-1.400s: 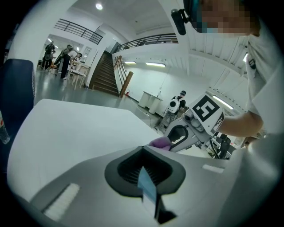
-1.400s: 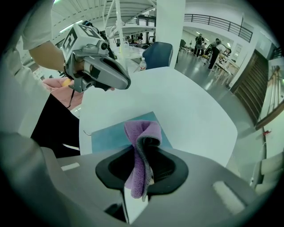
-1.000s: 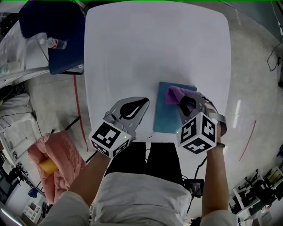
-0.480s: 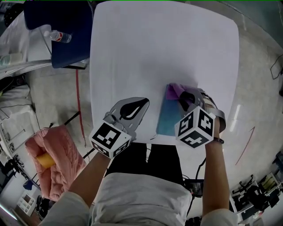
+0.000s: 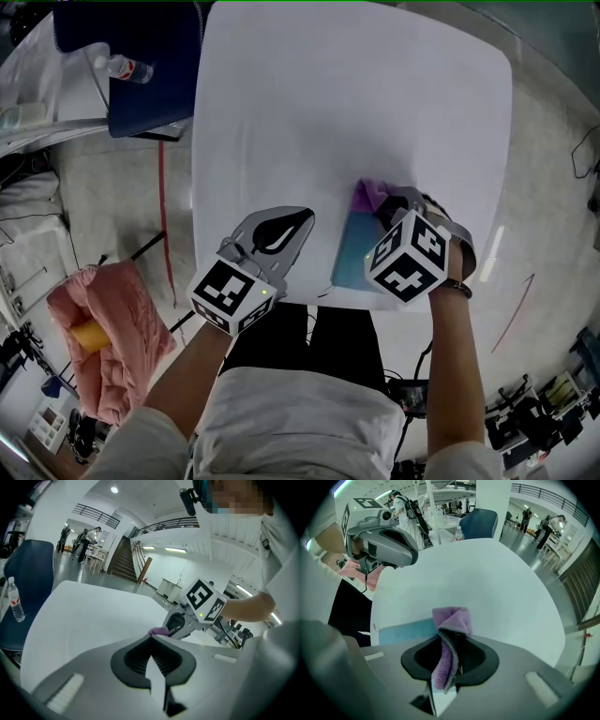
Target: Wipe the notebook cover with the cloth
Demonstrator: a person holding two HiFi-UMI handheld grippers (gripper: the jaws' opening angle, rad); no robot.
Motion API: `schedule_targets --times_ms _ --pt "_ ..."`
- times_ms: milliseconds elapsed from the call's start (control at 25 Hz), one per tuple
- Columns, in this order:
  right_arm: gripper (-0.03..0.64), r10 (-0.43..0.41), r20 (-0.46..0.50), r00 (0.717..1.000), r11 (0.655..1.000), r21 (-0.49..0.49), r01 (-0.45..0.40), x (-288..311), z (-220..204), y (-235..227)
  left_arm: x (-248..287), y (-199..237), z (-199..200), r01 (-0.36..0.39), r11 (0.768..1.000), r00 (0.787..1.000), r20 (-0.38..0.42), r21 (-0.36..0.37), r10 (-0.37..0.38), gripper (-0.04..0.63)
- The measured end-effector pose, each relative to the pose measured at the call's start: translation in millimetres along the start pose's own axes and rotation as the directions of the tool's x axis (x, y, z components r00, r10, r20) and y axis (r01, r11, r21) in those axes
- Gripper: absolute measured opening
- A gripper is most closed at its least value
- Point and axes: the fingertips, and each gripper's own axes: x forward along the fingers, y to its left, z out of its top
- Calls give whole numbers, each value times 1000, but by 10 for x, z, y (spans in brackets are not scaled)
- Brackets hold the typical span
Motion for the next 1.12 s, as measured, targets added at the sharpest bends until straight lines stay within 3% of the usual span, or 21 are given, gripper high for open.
schedule_targets --times_ms 640,1120 --pt "106 8 -14 1000 1000 -5 -8 -17 -32 109 -47 -86 -39 19 1000 1000 -5 18 -19 0" --pt "106 64 -8 998 998 11 -64 -7 -111 432 -28 -240 -109 46 999 999 -7 27 -46 0"
